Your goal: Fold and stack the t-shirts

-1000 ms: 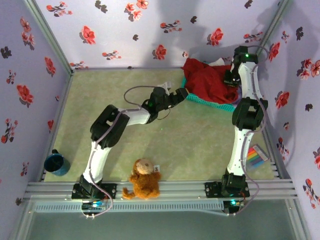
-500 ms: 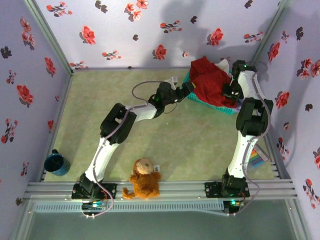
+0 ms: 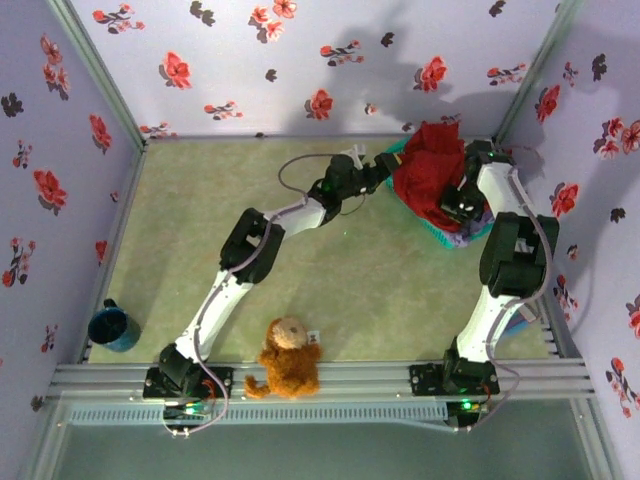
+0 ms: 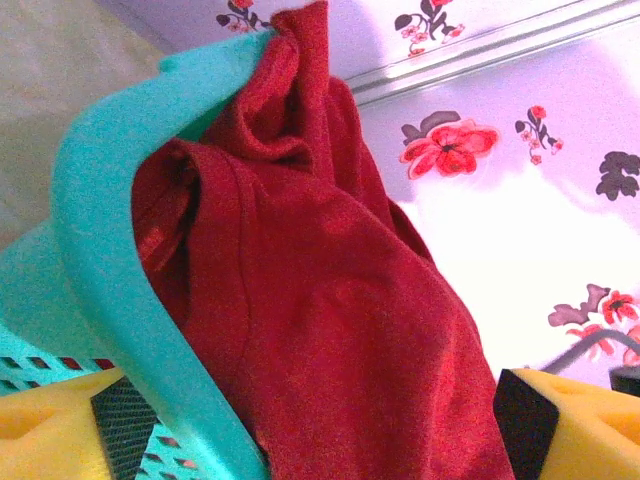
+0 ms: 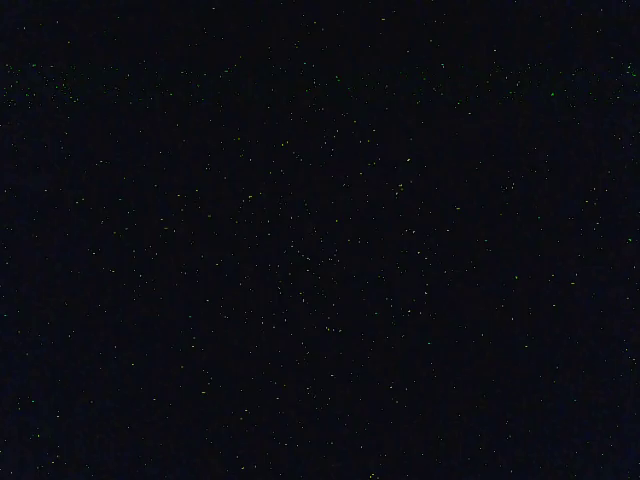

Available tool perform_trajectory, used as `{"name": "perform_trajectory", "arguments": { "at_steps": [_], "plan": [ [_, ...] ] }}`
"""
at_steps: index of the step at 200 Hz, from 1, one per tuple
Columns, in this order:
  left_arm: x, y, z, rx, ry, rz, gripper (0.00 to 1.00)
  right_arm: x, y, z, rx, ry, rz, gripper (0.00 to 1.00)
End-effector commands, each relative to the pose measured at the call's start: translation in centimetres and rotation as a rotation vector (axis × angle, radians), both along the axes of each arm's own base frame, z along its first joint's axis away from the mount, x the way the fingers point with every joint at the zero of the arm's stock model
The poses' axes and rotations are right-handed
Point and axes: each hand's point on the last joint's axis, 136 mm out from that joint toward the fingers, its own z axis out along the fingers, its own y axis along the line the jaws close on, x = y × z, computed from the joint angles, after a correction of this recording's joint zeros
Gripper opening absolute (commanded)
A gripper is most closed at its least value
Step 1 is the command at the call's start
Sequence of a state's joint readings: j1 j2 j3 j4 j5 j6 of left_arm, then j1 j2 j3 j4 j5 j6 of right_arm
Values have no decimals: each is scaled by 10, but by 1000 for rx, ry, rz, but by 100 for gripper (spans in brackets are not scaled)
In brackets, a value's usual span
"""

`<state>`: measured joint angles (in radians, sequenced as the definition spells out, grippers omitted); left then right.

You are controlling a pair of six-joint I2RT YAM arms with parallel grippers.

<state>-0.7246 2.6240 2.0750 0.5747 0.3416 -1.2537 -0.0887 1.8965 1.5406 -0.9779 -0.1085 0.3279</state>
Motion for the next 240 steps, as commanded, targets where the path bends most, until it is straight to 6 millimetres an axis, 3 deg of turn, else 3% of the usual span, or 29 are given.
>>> {"name": "perform_trajectory", "arguments": {
  "at_steps": [1,22,48,61,99,139,172,191,240],
  "plan": [
    [-13,-18,29,-85,-36,-71,90,-41,49,-20,140,151,33,0],
    [-16,-22,31,-88,-42,-78,91,-33,62,-22,192,125,32,0],
    [-18,-27,32,-96,-40,-88,91,-10,93,-16,291,48,45,0],
    [-19,-28,32,-104,-36,-92,91,3,99,-18,323,8,19,0],
    [-19,-23,34,-98,-43,-95,91,47,76,-18,347,-156,-201,0],
    [-16,-9,35,-71,-43,-80,91,77,29,-9,311,-297,-426,0],
    [-17,10,34,8,-66,-64,92,85,6,-2,265,-339,-476,0],
    [-16,22,35,14,-55,-49,93,86,3,9,260,-352,-452,6],
    [-16,61,35,92,-59,19,93,52,3,68,155,-406,-342,20]
  ]
}}
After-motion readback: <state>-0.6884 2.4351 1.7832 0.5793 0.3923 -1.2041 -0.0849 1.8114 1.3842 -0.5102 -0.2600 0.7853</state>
